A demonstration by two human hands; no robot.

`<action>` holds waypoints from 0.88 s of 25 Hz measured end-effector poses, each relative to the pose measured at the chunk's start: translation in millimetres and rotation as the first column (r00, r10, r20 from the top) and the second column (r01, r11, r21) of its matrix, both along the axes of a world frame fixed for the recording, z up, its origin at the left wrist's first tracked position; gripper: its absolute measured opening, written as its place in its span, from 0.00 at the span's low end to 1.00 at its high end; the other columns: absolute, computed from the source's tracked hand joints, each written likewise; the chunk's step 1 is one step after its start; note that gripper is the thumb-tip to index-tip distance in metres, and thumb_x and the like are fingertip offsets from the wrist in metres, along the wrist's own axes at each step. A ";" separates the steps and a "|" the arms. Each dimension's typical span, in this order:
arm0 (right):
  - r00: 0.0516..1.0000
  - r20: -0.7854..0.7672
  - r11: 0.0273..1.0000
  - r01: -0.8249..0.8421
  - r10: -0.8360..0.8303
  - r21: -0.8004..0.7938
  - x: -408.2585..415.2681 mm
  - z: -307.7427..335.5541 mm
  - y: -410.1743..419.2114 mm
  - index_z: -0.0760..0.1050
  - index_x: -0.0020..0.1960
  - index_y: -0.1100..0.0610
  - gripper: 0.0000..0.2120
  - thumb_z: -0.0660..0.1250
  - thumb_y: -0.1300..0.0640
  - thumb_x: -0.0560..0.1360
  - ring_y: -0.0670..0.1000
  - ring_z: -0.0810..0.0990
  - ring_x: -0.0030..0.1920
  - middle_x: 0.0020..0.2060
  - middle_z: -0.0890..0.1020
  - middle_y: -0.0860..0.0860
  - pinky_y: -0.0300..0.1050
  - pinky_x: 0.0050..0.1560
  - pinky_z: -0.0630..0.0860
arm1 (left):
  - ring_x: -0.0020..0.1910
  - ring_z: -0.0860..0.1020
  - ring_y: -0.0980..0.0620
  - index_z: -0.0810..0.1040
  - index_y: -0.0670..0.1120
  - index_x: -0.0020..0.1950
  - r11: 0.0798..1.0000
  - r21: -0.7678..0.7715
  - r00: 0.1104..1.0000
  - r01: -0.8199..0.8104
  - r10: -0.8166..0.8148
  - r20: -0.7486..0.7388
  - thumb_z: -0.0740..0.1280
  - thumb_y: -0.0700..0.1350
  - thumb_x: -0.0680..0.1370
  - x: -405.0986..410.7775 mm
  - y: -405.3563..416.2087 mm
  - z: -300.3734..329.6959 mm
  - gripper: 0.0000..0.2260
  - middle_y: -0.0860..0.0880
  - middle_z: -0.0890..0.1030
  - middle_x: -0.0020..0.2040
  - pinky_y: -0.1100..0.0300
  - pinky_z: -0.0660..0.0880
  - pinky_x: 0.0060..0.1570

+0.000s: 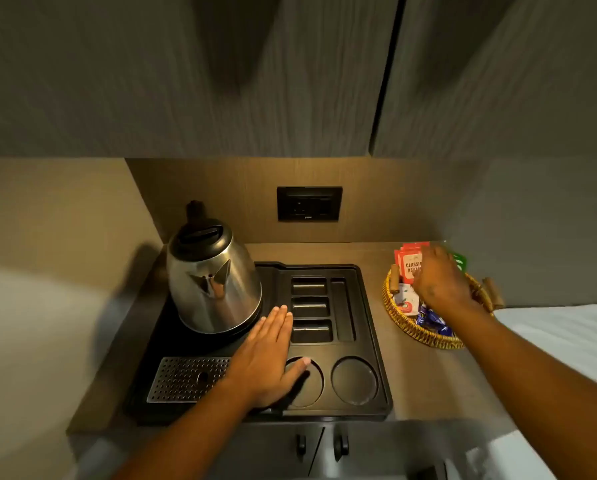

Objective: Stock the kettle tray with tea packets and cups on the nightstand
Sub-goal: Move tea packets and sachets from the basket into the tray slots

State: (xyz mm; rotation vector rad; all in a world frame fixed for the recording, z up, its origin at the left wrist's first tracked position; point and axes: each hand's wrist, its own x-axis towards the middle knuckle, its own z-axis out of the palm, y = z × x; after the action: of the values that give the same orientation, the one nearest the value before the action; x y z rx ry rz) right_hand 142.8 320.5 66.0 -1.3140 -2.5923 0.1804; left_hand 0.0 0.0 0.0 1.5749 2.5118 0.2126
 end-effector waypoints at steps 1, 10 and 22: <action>0.999 0.033 0.999 -0.039 0.039 0.007 -1.2 4.0 12.8 0.69 0.66 0.60 0.23 0.70 0.58 0.72 0.61 0.75 0.58 0.59 0.76 0.60 0.56 0.53 0.77 | 0.77 0.38 0.53 0.40 0.48 0.79 1.000 0.019 1.000 -0.008 0.008 -0.007 0.42 0.72 0.75 0.8 0.4 -0.5 0.40 0.50 0.41 0.80 0.52 0.42 0.76; 0.887 0.374 0.953 -0.301 0.271 0.024 -14.3 6.9 57.5 0.67 0.70 0.53 0.36 0.77 0.49 0.65 0.58 0.76 0.59 0.60 0.76 0.56 0.53 0.55 0.75 | 0.76 0.35 0.56 0.35 0.50 0.76 1.000 0.010 0.999 -0.018 0.019 -0.048 0.39 0.72 0.74 -0.9 -1.3 -2.7 0.39 0.51 0.37 0.79 0.56 0.36 0.74; 0.917 0.316 0.969 -0.221 0.245 -0.112 -20.3 9.3 60.2 0.68 0.61 0.55 0.24 0.74 0.55 0.70 0.59 0.80 0.53 0.55 0.80 0.57 0.54 0.52 0.78 | 0.77 0.37 0.57 0.40 0.49 0.79 0.999 0.036 0.998 -0.032 0.034 -0.047 0.40 0.72 0.75 -1.8 -1.5 -5.1 0.40 0.51 0.41 0.80 0.57 0.38 0.74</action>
State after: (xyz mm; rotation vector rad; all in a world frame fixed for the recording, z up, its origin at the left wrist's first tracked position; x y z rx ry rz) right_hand 122.5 380.7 75.3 -1.1349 -3.0530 0.1055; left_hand -1.8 -1.5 -5.1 1.5703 2.5848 0.2273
